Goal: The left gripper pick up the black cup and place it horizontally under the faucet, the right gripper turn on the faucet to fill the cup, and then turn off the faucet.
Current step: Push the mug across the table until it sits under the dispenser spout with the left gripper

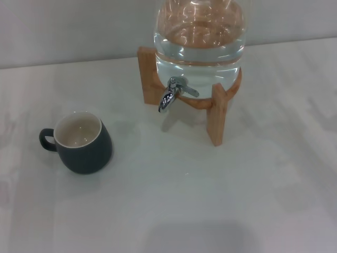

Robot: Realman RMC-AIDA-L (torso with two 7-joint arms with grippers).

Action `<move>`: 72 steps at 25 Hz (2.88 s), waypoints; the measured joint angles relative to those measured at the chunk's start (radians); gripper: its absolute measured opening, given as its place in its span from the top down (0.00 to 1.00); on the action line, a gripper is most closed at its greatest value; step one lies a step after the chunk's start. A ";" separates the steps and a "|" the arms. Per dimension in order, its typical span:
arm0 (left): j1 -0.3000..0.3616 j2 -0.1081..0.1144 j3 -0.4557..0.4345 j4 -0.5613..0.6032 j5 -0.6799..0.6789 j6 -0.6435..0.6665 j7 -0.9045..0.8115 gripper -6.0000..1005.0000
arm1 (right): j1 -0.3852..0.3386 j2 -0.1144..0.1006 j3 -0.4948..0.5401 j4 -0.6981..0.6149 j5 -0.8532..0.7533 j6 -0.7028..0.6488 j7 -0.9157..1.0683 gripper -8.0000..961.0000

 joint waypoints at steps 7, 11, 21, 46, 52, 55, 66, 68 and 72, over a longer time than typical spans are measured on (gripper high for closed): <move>-0.002 0.001 -0.002 0.000 0.000 -0.001 0.000 0.12 | 0.001 0.000 0.000 -0.001 0.000 -0.006 -0.001 0.12; -0.003 0.002 -0.003 0.001 0.000 -0.001 0.000 0.13 | 0.004 0.000 0.000 -0.004 0.000 -0.006 -0.001 0.12; 0.021 -0.002 0.003 0.007 0.030 -0.012 0.000 0.13 | 0.004 0.000 0.000 -0.002 -0.001 -0.006 0.002 0.13; 0.068 -0.005 0.057 0.051 0.073 -0.032 0.000 0.13 | -0.003 -0.002 -0.026 -0.002 -0.014 -0.054 0.004 0.13; 0.083 -0.005 0.060 0.072 0.074 -0.033 0.004 0.13 | -0.003 -0.002 -0.026 -0.002 -0.014 -0.058 0.004 0.13; 0.089 -0.007 0.077 0.077 0.075 -0.035 0.004 0.13 | -0.003 -0.002 -0.026 -0.002 -0.014 -0.058 0.004 0.13; 0.131 -0.012 0.097 0.101 0.075 -0.040 0.014 0.13 | -0.009 -0.003 -0.028 -0.006 -0.026 -0.058 0.004 0.13; 0.138 -0.012 0.097 0.101 0.075 -0.037 0.017 0.13 | -0.011 -0.003 -0.028 -0.011 -0.028 -0.057 0.004 0.13; 0.153 -0.012 0.097 0.120 0.075 -0.036 0.044 0.13 | -0.011 -0.003 -0.028 -0.012 -0.037 -0.057 0.004 0.13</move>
